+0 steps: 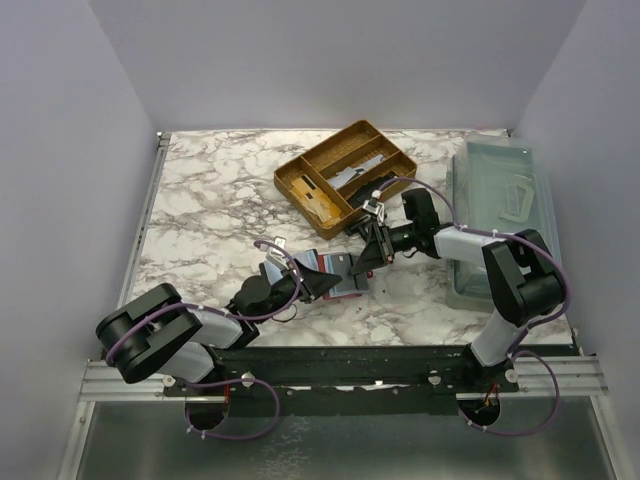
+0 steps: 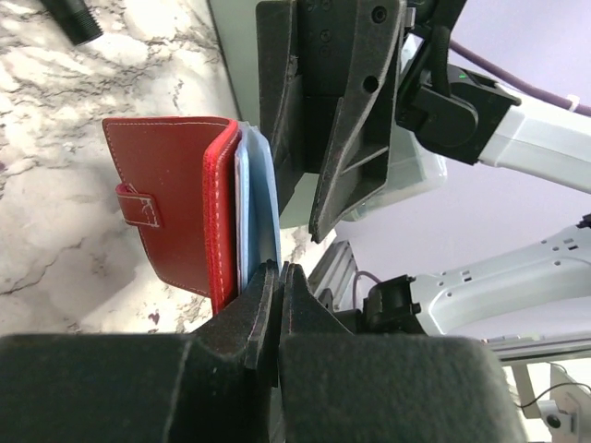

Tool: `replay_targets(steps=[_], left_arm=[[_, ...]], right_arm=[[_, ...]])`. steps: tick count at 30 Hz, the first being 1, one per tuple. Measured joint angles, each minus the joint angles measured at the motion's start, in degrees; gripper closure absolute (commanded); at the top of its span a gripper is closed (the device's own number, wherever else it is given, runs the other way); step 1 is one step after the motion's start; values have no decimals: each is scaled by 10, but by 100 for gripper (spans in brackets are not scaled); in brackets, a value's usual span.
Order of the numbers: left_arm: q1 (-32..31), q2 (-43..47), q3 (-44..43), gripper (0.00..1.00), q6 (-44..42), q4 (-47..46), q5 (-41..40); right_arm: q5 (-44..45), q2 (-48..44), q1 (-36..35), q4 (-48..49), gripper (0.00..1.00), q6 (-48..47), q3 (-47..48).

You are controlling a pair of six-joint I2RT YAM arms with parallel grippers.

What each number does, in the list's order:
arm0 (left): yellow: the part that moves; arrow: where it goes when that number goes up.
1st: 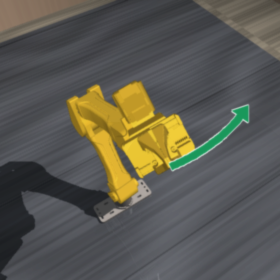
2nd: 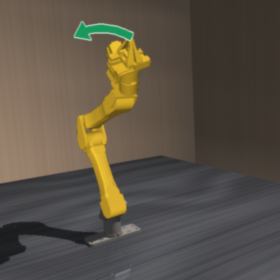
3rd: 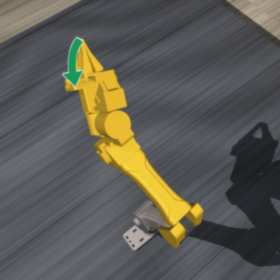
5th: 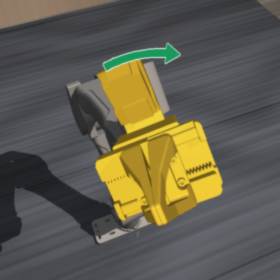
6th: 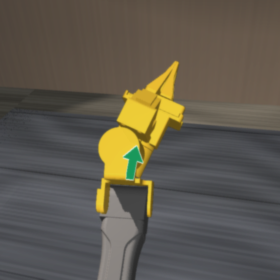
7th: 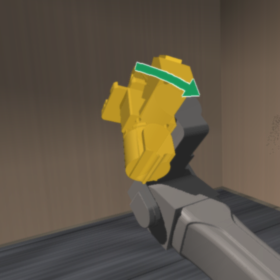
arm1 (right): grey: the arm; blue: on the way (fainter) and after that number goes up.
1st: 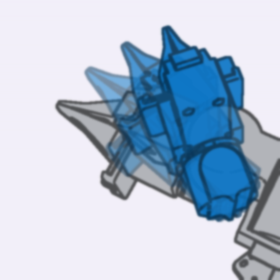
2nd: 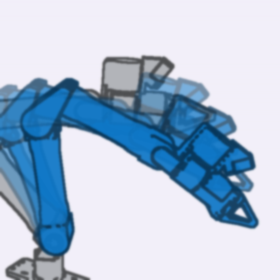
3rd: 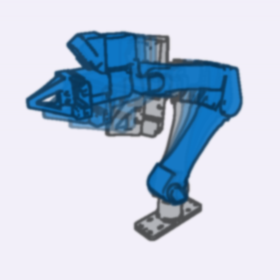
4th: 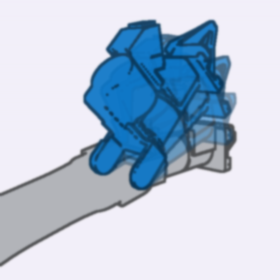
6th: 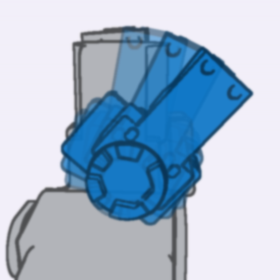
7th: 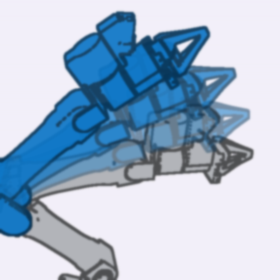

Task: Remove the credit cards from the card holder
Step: Remove the credit card from the card holder.

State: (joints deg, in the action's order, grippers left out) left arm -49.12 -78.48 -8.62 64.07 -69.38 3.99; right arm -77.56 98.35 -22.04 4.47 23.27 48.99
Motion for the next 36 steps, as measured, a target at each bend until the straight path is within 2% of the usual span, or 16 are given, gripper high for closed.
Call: replay_targets(steps=[3, 8, 10, 16, 27, 31, 36], left_arm=[[0, -16, -1, 100, 6, -31, 6], [0, -33, -4, 100, 12, -61, 12], [0, -33, -4, 100, 13, -67, 13], [4, -24, -1, 100, 14, -65, 13], [23, 54, 11, 100, 16, -18, 21], [35, 78, 29, 97, 16, -20, 20], [37, 84, 31, 100, 16, -27, 20]], right_arm=[[-15, -5, 3, 30, 73, 23, -9], [-26, -6, 4, 55, 95, 47, -15], [-30, -6, 4, 60, 100, 54, -15], [-44, -7, 12, 67, 100, 58, -16], [-59, -15, 7, 79, 100, 63, -17], [-59, -15, 25, 79, 100, 63, -20], [-59, -15, 35, 79, 100, 62, -23]])
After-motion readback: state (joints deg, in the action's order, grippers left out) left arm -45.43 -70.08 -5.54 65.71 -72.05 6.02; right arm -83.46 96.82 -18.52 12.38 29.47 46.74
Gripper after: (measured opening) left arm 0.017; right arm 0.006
